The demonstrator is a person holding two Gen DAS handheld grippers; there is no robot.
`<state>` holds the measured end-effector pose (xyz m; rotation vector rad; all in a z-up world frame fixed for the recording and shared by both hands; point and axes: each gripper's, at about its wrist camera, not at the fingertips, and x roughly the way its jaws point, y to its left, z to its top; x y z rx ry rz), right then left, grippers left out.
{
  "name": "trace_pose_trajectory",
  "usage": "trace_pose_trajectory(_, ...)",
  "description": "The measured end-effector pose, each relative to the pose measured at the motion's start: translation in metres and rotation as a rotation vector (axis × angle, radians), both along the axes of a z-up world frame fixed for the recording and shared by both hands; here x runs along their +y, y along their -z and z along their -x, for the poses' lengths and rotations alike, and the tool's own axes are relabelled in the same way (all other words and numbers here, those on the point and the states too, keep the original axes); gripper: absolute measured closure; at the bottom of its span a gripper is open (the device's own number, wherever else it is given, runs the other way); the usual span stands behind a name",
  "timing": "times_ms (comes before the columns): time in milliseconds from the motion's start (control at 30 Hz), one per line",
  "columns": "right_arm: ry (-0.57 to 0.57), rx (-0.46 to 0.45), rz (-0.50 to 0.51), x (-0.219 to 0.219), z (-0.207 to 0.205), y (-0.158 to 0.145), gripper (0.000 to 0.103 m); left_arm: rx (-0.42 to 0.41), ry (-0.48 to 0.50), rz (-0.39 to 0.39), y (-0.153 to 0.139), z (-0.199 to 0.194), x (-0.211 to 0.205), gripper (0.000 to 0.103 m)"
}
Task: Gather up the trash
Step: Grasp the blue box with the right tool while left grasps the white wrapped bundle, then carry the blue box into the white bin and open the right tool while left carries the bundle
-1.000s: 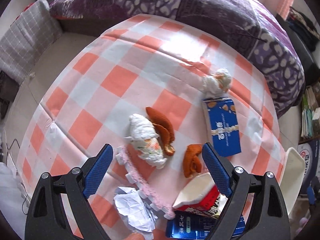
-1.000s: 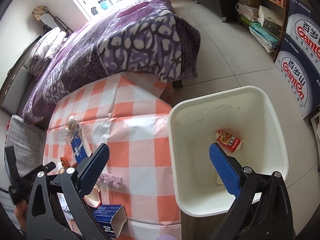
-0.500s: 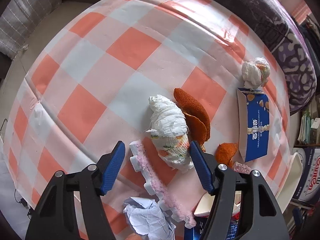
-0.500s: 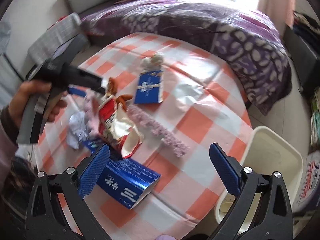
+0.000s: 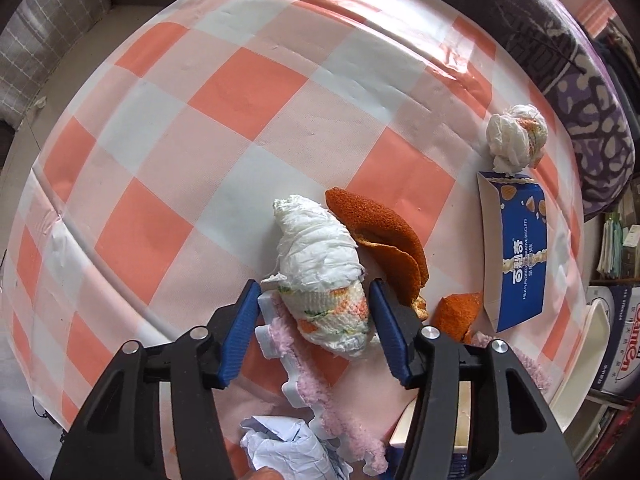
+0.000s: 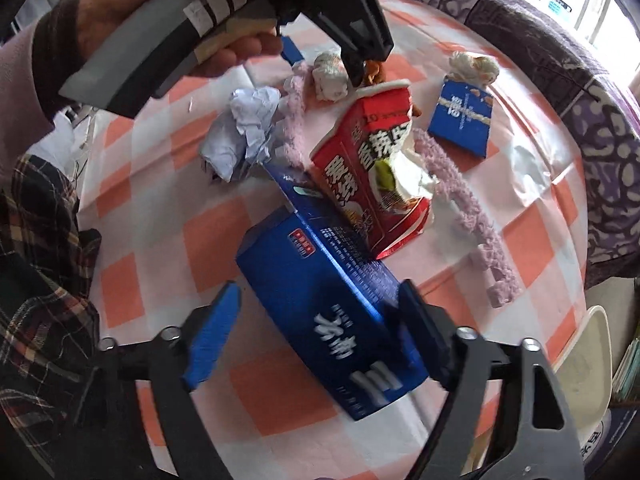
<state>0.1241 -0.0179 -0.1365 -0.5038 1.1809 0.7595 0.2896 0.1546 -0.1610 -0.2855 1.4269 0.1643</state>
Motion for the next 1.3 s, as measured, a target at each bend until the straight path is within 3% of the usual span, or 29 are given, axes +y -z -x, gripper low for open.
trace_pose_trajectory(33,-0.006,0.013,0.013,0.003,0.001,0.004,0.049,0.003,0.000,0.000,0.000,0.000,0.002,0.053)
trace_pose_trajectory(100,-0.026,-0.003,0.025,0.005,0.004,0.003,0.052,0.011,-0.012,0.009,-0.001,0.001,0.006,0.055)
trace_pose_trajectory(167,-0.038,0.018,-0.007,0.005,0.005,-0.002,0.063,0.015,-0.024,0.017,0.000,0.004,0.015,0.056)
trace_pose_trajectory(433,0.046,-0.044,-0.151,-0.009,-0.006,-0.039,0.075,-0.039,-0.107,0.031,-0.014,0.020,0.043,0.058)
trace_pose_trajectory(767,0.212,-0.161,-0.319,-0.024,-0.025,-0.078,0.076,-0.152,-0.183,-0.001,-0.047,0.039,0.056,0.058)
trace_pose_trajectory(1100,0.493,-0.311,-0.359,-0.046,-0.049,-0.090,0.076,-0.399,-0.190,-0.161,-0.106,0.057,0.032,0.058)
trace_pose_trajectory(1300,0.611,-0.371,-0.392,-0.057,-0.056,-0.094,0.076,-0.479,-0.197,-0.175,-0.122,0.069,0.021,0.058)
